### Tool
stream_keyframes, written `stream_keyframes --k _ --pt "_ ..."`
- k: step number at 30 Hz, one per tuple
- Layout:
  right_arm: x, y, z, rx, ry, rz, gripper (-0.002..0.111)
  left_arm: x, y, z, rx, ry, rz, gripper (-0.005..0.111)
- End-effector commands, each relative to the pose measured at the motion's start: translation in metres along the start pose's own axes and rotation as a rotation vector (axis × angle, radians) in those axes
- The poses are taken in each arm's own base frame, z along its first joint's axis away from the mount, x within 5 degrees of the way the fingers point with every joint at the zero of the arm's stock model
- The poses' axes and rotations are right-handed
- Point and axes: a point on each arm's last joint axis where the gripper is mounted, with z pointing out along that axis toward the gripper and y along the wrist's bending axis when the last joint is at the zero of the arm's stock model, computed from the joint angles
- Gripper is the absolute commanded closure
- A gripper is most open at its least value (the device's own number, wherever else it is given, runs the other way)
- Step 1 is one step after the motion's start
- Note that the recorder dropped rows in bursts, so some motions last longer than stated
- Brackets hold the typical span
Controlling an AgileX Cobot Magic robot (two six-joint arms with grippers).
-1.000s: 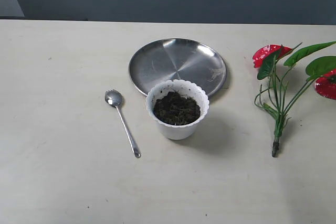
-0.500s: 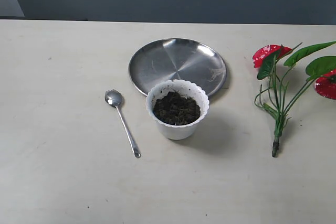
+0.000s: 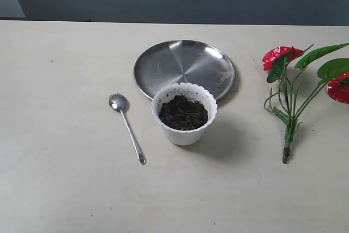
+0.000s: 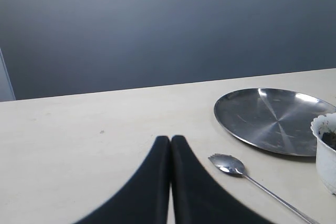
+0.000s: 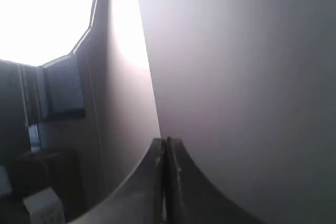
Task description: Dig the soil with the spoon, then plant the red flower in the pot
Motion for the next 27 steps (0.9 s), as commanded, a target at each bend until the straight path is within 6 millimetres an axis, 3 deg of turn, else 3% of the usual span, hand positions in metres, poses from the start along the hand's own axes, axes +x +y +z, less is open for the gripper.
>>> stream_keyframes --k 1,4,8,10,13,16,21,24,27 --pt "-0.016 -0.019 0.036 0.032 0.165 -0.133 0.109 -0.001 0.0 0.0 0.007 -0.015 -0.001 0.106" --pt "-0.029 -0.045 0.067 0.109 0.266 -0.225 0.109 -0.001 0.0 0.0 0.007 -0.015 -0.001 0.106" --pt "-0.036 -0.073 0.11 0.076 0.381 -0.233 0.109 -0.001 0.0 0.0 0.007 -0.015 -0.001 0.106" --pt "-0.026 -0.088 0.138 -0.006 0.483 -0.213 0.109 -0.001 0.0 0.0 0.007 -0.015 -0.001 0.106" --pt "-0.004 -0.094 0.173 -0.135 0.709 -0.109 0.109 -0.001 0.0 0.0 0.007 -0.015 -0.001 0.106" --pt "0.028 -0.069 0.204 -0.257 0.887 -0.08 0.109 -0.001 0.0 0.0 0.007 -0.015 -0.001 0.106" --pt "0.081 0.014 0.246 -0.488 0.869 -0.22 0.109 -0.001 0.0 0.0 0.007 -0.015 -0.001 0.106" --pt "0.115 0.06 0.265 -0.529 0.859 -0.233 0.109 -0.001 0.0 0.0 0.007 -0.015 -0.001 0.106" --pt "0.162 0.089 0.283 -0.456 0.983 -0.152 0.109 -0.001 0.0 0.0 0.007 -0.015 -0.001 0.106"
